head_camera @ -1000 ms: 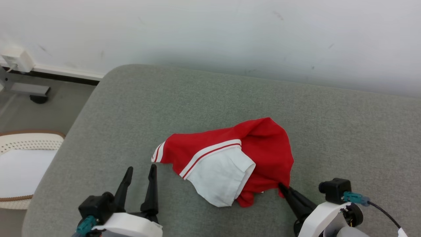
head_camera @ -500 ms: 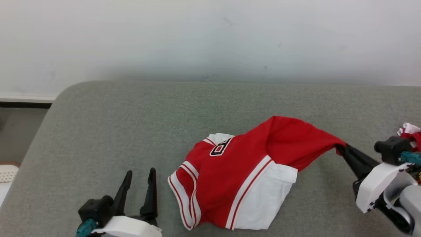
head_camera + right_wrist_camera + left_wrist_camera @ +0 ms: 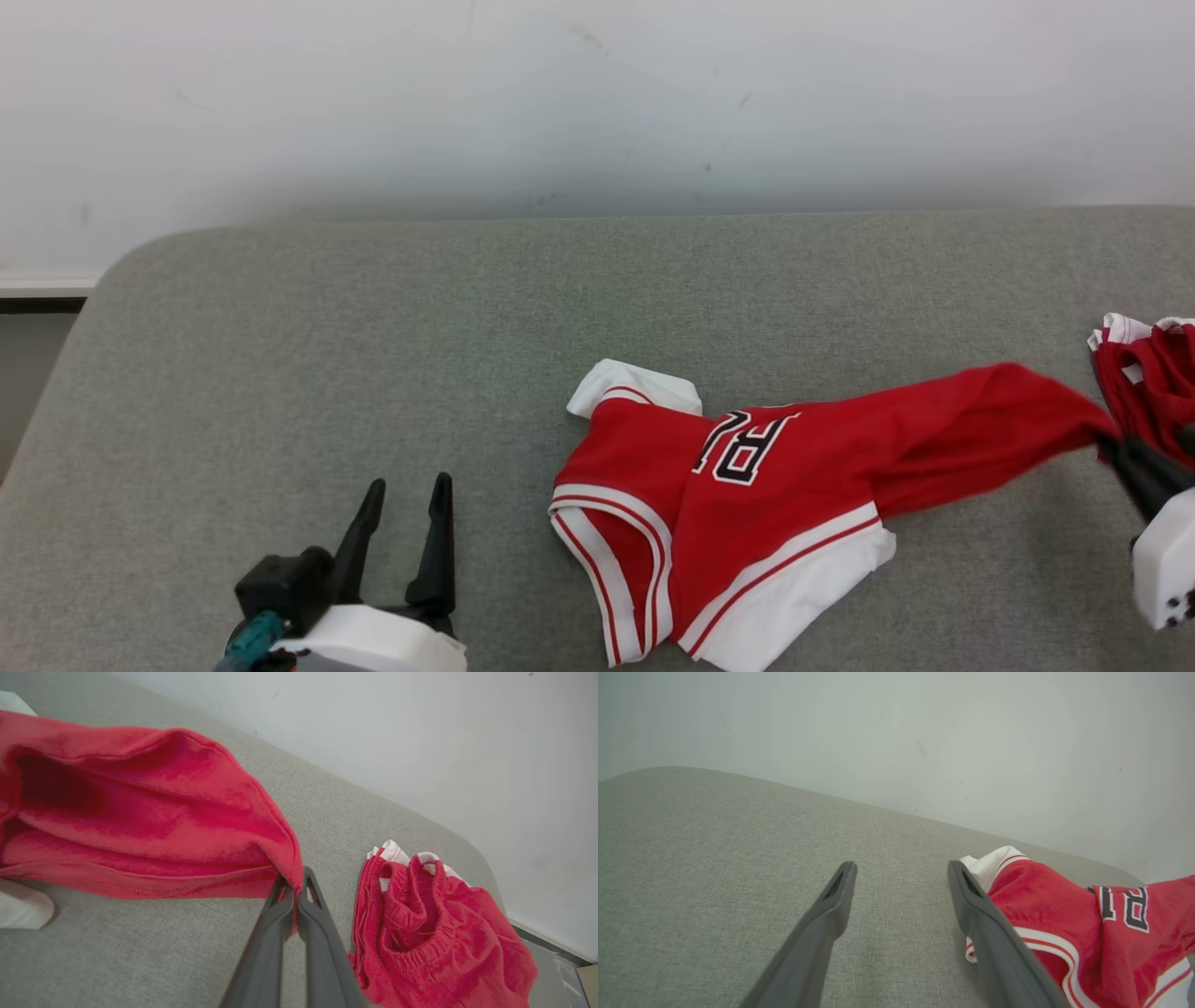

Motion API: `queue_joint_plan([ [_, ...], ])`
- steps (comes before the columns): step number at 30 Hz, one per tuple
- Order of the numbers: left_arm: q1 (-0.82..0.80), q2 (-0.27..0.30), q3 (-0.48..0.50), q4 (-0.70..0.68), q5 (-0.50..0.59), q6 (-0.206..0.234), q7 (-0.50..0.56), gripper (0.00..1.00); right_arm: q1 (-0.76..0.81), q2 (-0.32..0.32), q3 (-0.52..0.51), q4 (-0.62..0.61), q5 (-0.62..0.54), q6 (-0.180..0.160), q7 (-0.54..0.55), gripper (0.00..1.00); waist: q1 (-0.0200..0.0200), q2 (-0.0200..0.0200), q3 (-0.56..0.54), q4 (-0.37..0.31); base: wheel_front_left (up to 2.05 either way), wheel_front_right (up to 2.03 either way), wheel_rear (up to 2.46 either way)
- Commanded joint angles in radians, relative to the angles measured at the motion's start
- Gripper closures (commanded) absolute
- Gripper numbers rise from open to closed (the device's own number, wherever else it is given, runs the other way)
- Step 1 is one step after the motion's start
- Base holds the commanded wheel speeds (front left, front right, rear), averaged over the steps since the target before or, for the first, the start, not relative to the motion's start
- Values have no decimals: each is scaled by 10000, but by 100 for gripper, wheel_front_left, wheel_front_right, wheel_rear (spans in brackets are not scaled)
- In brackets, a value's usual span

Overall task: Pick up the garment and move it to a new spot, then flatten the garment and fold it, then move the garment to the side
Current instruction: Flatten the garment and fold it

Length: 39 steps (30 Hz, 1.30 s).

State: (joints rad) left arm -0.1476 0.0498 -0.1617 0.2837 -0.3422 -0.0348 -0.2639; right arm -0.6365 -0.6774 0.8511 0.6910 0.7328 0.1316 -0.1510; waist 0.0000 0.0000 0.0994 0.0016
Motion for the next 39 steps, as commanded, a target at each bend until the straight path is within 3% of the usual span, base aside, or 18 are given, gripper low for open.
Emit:
queue_joint_plan([
  [1,-146,40,24,42,66,-31,-1,0,285,258,42,306,99,-20,-21,0,0,0,7,9,0,0,0],
  [11,-9,40,119,150,220,-58,-1,0,440,1163,-357,1156,544,-20,-808,0,0,0,-333,-212,0,0,0],
  [18,-26,94,-110,237,300,-204,63,0,1098,1698,-1554,-48,333,-20,-1141,0,0,0,-470,-509,0,0,0],
  [24,-357,211,-317,293,233,-333,516,0,2130,2499,-3384,-1478,-534,-20,-1135,0,0,0,-412,-824,0,0,0],
  [30,-1143,395,-715,760,55,-573,1896,0,3218,3421,-4723,-2679,-1519,-20,-1138,0,0,0,-336,-1158,0,0,0],
  [39,-2470,635,-952,1750,-787,-821,4312,0,3646,3996,-5072,-3210,-2165,-21,-1002,0,0,0,-57,-1800,0,0,0],
])
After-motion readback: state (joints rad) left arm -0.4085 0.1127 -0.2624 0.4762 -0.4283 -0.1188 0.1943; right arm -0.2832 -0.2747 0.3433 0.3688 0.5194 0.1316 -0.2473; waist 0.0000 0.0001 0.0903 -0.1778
